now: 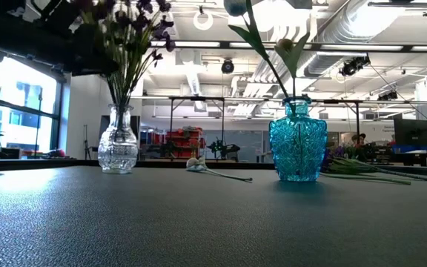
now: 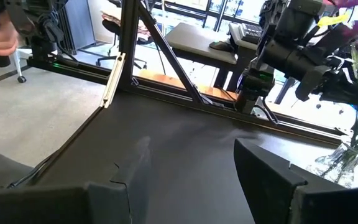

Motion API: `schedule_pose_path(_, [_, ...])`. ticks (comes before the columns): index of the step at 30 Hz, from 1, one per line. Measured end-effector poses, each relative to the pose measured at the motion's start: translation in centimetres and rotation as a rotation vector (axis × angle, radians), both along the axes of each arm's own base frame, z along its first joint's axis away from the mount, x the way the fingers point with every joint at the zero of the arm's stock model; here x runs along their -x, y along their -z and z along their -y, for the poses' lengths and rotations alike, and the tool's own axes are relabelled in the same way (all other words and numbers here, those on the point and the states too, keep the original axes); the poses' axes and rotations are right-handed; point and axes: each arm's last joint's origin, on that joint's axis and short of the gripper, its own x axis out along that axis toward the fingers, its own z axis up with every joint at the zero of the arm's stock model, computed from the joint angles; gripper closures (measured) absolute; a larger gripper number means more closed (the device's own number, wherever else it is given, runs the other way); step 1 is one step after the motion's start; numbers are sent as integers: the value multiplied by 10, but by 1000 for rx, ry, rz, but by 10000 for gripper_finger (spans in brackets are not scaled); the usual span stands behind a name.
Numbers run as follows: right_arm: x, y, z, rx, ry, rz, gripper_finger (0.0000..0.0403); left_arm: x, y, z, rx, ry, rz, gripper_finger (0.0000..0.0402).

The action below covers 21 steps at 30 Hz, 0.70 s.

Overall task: Sort flowers into vase by color
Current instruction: Put the pink flowers into the transparent vase

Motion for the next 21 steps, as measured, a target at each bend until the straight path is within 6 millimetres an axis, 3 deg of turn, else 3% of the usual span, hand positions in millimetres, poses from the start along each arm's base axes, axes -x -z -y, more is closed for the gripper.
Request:
schedule_pose_path(9, [0,0,0,-2,0,2,210,1,-30,2,194,74,-164,218])
schedule_pose_path(15, [0,0,0,-2,0,2,210,8,-53,3,287,120,-224,213])
schedule_pose_path(21, [0,0,0,-2,0,2,210,9,-57,2,272,86,-216,220])
